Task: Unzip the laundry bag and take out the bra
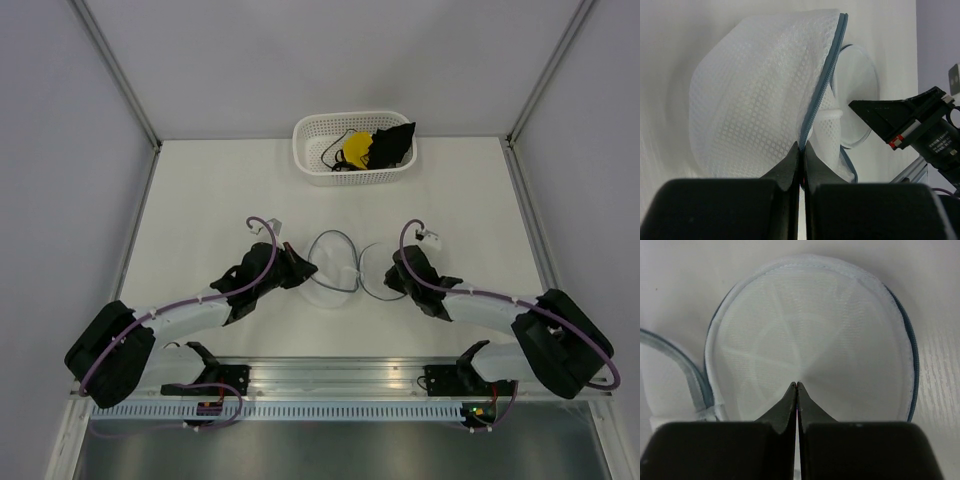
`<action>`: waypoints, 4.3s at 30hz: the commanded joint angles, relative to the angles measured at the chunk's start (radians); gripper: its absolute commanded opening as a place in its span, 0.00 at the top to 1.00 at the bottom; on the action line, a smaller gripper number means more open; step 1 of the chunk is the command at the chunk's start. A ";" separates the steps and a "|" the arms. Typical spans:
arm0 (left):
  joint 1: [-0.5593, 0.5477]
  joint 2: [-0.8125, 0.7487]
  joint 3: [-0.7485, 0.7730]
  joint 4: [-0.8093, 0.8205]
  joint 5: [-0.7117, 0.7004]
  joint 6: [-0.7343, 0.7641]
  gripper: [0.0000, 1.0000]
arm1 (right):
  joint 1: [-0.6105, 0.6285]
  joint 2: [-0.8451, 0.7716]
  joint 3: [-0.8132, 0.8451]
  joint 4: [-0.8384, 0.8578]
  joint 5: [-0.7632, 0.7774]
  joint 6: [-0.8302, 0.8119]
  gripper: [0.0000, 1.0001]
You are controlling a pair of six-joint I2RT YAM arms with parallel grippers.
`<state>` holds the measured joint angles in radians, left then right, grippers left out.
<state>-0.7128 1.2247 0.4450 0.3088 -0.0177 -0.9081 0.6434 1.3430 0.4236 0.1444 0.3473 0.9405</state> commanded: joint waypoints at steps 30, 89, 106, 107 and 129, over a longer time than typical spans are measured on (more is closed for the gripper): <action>0.001 0.041 0.027 0.065 0.053 -0.023 0.98 | 0.006 -0.302 -0.144 -0.194 0.101 0.198 0.47; 0.003 -0.277 -0.112 -0.033 -0.200 -0.130 0.01 | 0.496 0.128 0.477 -0.106 0.169 -1.034 0.90; 0.003 -0.369 -0.146 -0.066 -0.260 -0.152 0.00 | 0.499 0.119 0.460 -0.141 -0.320 -0.962 1.00; 0.003 -0.372 -0.147 -0.066 -0.260 -0.152 0.00 | 0.498 0.116 0.443 -0.141 -0.339 -0.957 1.00; 0.003 -0.218 -0.078 -0.036 -0.131 -0.150 0.27 | 0.498 0.111 0.446 -0.095 -0.318 -0.954 0.91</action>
<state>-0.7128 1.0061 0.3305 0.2199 -0.1734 -1.0458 1.1370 1.4715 0.8585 0.0086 0.0486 -0.0288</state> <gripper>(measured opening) 0.764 0.087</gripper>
